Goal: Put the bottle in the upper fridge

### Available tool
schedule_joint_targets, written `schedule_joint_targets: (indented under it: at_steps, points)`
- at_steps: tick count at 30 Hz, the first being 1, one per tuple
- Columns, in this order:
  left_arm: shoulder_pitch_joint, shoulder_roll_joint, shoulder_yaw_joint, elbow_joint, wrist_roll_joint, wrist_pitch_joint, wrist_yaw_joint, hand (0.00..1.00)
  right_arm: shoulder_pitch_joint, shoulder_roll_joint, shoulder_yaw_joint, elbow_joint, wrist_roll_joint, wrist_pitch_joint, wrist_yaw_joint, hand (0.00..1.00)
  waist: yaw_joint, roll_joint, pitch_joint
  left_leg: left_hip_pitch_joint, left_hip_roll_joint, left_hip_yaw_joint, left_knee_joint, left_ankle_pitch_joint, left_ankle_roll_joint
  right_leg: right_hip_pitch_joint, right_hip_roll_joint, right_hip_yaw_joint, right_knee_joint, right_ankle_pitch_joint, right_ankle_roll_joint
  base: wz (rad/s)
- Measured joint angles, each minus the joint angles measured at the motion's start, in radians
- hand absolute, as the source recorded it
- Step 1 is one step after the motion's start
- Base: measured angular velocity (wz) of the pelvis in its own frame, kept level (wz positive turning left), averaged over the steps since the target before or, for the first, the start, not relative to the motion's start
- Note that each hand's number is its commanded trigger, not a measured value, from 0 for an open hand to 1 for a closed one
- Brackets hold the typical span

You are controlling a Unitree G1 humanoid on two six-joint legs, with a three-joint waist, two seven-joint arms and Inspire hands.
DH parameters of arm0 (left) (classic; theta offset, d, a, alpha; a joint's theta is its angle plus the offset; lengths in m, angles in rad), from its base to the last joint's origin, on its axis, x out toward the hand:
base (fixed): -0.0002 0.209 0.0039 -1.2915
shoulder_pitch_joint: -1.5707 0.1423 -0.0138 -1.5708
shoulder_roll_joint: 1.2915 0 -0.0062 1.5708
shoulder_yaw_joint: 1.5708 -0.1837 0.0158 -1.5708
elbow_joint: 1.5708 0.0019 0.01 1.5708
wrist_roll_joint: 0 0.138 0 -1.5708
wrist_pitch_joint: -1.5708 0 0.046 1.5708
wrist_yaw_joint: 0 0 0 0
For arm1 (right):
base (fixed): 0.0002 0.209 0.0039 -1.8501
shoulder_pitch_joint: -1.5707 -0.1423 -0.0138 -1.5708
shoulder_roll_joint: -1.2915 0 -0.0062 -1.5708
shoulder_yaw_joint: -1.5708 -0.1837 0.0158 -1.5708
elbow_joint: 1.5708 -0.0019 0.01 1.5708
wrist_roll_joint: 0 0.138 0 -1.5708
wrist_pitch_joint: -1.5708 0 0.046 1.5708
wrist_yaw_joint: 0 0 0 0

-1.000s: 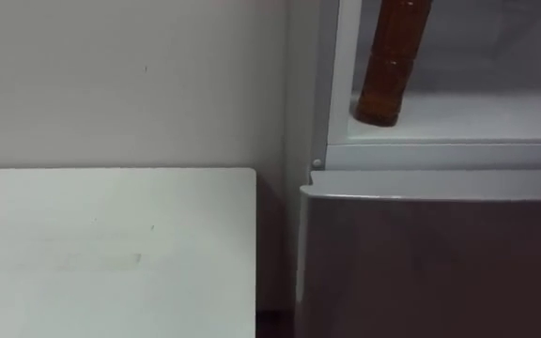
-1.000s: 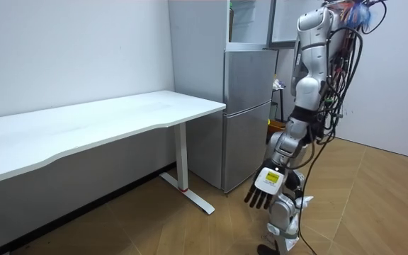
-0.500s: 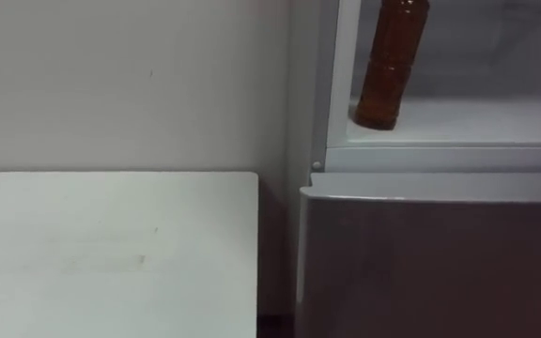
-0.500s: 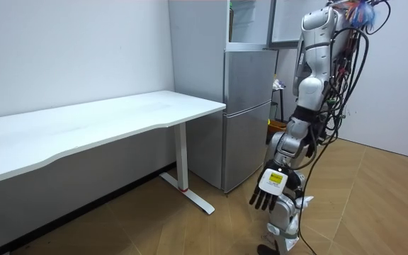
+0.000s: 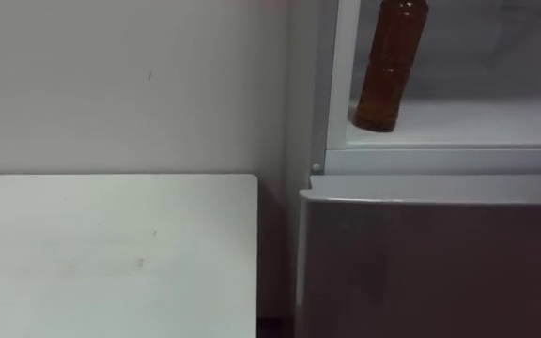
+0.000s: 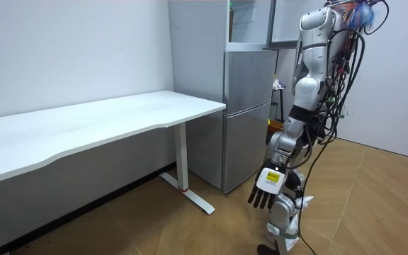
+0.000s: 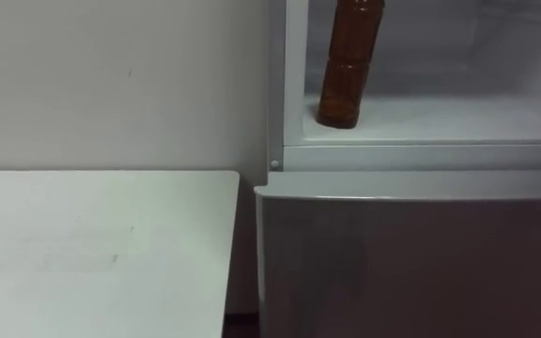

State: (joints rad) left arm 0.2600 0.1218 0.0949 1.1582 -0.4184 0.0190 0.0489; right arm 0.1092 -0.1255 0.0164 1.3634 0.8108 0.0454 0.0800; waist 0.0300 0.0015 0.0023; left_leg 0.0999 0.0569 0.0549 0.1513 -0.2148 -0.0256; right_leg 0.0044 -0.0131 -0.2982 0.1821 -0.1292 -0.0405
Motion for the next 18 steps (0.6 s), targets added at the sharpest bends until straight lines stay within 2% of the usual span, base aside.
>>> schedule_joint_targets:
  at_steps: [18]
  points:
    - [-0.012,-0.018,-0.002,0.001,0.02,0.005,0.028,0.0,-0.019,-0.004,0.0,-0.001,-0.076,0.0,0.01,0.0,0.0,0.014,0.0013,-0.002,0.001,0.0,-0.005,0.0,0.0,0.001,0.003,0.001,-0.012,0.006,0.0,0.0]
